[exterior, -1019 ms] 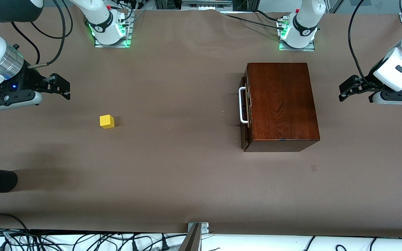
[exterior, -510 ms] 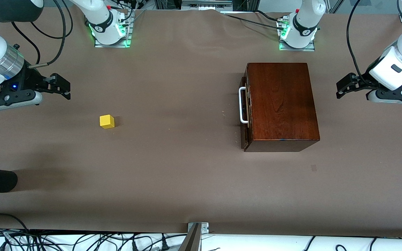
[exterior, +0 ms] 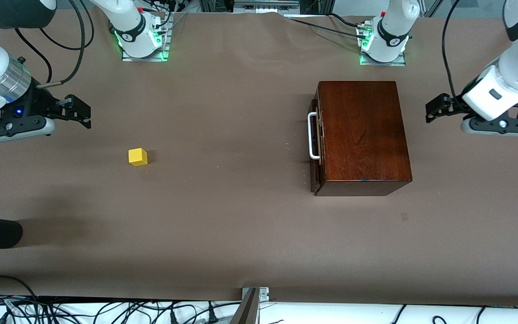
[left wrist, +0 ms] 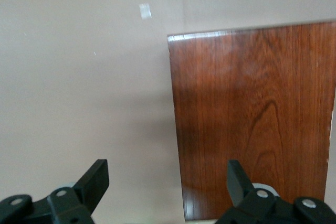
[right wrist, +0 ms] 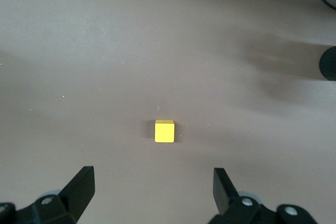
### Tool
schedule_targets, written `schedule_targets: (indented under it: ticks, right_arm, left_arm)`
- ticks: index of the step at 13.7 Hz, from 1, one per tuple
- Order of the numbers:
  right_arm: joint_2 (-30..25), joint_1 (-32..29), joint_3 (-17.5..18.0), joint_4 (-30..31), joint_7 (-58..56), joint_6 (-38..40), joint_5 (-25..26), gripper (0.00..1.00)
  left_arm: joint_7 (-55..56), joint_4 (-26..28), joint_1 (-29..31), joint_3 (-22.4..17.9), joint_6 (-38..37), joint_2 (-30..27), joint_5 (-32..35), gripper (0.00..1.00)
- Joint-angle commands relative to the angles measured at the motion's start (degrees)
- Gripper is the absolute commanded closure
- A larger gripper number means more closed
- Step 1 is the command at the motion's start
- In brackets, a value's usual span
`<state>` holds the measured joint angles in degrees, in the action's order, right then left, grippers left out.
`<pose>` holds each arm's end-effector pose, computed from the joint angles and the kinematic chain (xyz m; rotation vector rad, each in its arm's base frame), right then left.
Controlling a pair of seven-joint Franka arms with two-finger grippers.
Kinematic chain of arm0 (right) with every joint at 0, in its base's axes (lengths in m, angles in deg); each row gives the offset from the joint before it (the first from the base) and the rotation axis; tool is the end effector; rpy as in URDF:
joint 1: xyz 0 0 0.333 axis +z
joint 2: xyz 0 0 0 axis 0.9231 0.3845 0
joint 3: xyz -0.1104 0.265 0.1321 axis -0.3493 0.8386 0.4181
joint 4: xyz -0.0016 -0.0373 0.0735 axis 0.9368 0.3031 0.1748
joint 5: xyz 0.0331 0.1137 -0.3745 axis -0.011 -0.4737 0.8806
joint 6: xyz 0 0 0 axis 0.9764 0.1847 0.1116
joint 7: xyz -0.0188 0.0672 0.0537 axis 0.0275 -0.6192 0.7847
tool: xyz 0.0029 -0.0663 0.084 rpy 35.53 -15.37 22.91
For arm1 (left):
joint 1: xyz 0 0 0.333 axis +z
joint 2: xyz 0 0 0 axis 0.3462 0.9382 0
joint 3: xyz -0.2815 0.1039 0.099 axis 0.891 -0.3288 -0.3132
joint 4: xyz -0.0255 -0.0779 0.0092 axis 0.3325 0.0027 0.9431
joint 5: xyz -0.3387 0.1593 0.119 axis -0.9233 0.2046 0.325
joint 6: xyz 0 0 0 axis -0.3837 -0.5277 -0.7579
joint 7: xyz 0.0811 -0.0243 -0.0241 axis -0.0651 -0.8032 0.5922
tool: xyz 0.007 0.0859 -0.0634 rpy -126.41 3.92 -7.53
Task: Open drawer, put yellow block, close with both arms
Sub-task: 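Move the left gripper from rest toward the drawer handle of the wooden box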
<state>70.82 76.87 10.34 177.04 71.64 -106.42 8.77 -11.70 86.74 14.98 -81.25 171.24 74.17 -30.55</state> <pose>0.5866 0.0892 0.5913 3.1109 0.3328 0.0600 0.5504 -0.0660 0.5624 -3.0796 0.1083 0.2704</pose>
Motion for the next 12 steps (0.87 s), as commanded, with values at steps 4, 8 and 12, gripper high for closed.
schedule_targets:
  ticks: [4, 8, 12]
  right_arm:
    - [0.18, -0.16, 0.22, -0.86, -0.80, 0.46, 0.22, 0.00]
    - [0.18, -0.16, 0.22, -0.86, -0.89, 0.46, 0.31, 0.00]
    - [0.26, -0.16, 0.22, -0.86, -0.98, 0.38, 0.31, 0.00]
  left_arm:
    - [10.99, -1.85, -0.09, 13.18, -3.52, 3.10, -0.68, 0.00]
    - [23.22, -1.85, -0.17, 24.10, 6.39, 9.34, 0.28, 0.00]
    - [33.78, -1.50, -4.99, 27.37, 15.81, 16.45, 3.52, 0.00]
